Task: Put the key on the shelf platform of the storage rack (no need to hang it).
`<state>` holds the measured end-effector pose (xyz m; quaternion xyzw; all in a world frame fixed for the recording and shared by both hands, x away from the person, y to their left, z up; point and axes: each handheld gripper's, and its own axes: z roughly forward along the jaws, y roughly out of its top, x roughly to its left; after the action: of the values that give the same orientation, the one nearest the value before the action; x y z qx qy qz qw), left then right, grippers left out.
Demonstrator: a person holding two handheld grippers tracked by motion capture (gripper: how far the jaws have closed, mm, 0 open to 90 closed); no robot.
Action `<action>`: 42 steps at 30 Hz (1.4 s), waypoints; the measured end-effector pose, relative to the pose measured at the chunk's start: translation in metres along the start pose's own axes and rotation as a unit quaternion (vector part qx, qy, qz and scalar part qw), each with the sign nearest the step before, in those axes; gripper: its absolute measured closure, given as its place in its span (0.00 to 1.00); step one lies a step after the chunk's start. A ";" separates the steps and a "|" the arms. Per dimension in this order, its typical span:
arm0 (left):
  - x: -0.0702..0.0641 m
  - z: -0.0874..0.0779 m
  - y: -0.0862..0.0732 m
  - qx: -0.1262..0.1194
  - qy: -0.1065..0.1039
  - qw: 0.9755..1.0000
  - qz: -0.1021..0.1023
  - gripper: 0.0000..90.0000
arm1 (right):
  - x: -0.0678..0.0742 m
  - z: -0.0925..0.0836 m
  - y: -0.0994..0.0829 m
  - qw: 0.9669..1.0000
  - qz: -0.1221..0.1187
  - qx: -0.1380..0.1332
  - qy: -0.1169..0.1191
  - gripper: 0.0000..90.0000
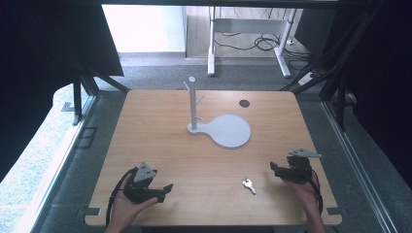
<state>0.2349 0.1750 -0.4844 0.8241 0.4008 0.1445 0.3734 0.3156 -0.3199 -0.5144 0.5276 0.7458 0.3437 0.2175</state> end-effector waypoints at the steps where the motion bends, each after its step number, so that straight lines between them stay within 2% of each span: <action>1: 0.001 0.000 0.000 0.000 0.000 1.000 -0.001 0.26 | 0.000 -0.001 0.000 1.000 -0.001 -0.001 0.001 0.29; 3: 0.002 0.000 -0.001 0.001 0.001 1.000 -0.002 0.26 | -0.001 -0.002 0.001 1.000 -0.006 -0.001 0.001 0.30; 6: 0.002 -0.002 -0.001 0.000 0.002 1.000 -0.003 0.26 | -0.003 -0.007 0.003 1.000 0.008 -0.009 0.002 0.33; 10: 0.001 -0.004 0.001 -0.002 0.002 1.000 0.000 0.26 | -0.002 -0.009 0.004 1.000 0.013 -0.017 -0.002 0.35; 12: 0.000 -0.004 0.001 -0.001 0.001 1.000 0.000 0.26 | -0.001 -0.011 0.005 1.000 0.008 -0.017 -0.002 0.36; 17: 0.000 -0.002 0.000 0.004 -0.001 1.000 0.002 0.26 | 0.003 -0.008 0.004 1.000 -0.029 -0.006 0.003 0.39; 24: 0.002 -0.003 0.000 0.004 0.001 1.000 -0.002 0.26 | 0.002 -0.009 0.005 0.999 -0.030 -0.005 0.025 0.41; 42: 0.003 -0.004 0.000 0.002 -0.001 1.000 -0.002 0.26 | 0.003 -0.008 0.005 0.999 -0.034 0.009 0.036 0.45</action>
<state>0.2345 0.1793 -0.4820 0.8241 0.4029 0.1422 0.3719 0.3118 -0.3184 -0.5051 0.4912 0.7735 0.3484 0.1977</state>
